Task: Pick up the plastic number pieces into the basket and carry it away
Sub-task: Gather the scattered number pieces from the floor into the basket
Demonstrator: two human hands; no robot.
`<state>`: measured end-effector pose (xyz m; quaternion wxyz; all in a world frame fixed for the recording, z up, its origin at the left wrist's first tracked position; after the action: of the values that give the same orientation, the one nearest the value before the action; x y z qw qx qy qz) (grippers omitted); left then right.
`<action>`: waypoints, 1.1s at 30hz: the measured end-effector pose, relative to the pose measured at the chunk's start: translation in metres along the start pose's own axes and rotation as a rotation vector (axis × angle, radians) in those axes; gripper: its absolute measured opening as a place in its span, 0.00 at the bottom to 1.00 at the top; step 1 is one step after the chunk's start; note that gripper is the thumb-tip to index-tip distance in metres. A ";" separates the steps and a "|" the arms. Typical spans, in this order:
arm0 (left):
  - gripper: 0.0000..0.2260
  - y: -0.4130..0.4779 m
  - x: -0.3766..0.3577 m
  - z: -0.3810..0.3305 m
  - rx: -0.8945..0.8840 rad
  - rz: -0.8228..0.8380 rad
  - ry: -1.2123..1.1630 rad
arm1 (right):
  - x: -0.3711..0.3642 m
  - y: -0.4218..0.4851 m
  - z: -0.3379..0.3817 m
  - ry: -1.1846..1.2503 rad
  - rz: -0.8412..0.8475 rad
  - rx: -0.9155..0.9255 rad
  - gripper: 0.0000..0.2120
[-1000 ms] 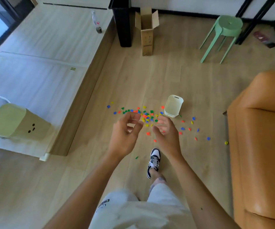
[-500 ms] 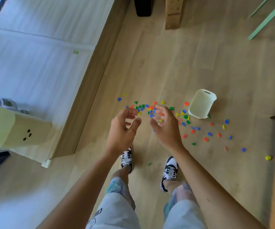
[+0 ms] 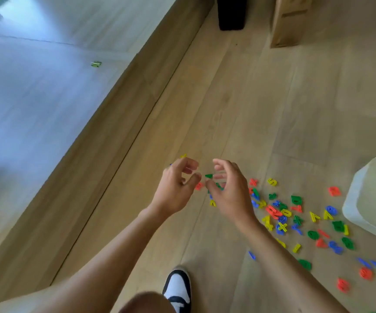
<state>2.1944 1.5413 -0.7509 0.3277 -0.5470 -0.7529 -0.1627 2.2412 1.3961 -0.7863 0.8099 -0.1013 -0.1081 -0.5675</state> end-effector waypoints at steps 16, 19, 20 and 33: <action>0.11 0.105 -0.109 0.251 0.002 -0.122 0.223 | -0.115 0.077 -0.195 -0.260 0.103 0.090 0.21; 0.13 0.132 -0.107 0.274 0.034 -0.180 0.293 | -0.123 0.085 -0.203 -0.303 0.110 0.069 0.21; 0.15 0.141 -0.107 0.280 0.044 -0.192 0.341 | -0.126 0.088 -0.205 -0.317 0.114 0.067 0.21; 0.18 0.186 -0.117 0.314 -0.074 -0.106 0.584 | -0.164 0.101 -0.217 -0.456 0.277 0.164 0.17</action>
<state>2.2905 1.7119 -1.0802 0.5012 -0.4484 -0.6481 -0.3574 2.2946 1.5150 -1.0452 0.8401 -0.1741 -0.3182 -0.4032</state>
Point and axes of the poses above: each hand's wrist, its own y-axis towards the middle knuckle, its own x-axis out of the back of the hand, z = x × y, the point moved 2 cm from there along y, towards the middle knuckle, and after that the axes turned 4 degrees about y, right-handed, at the moved point
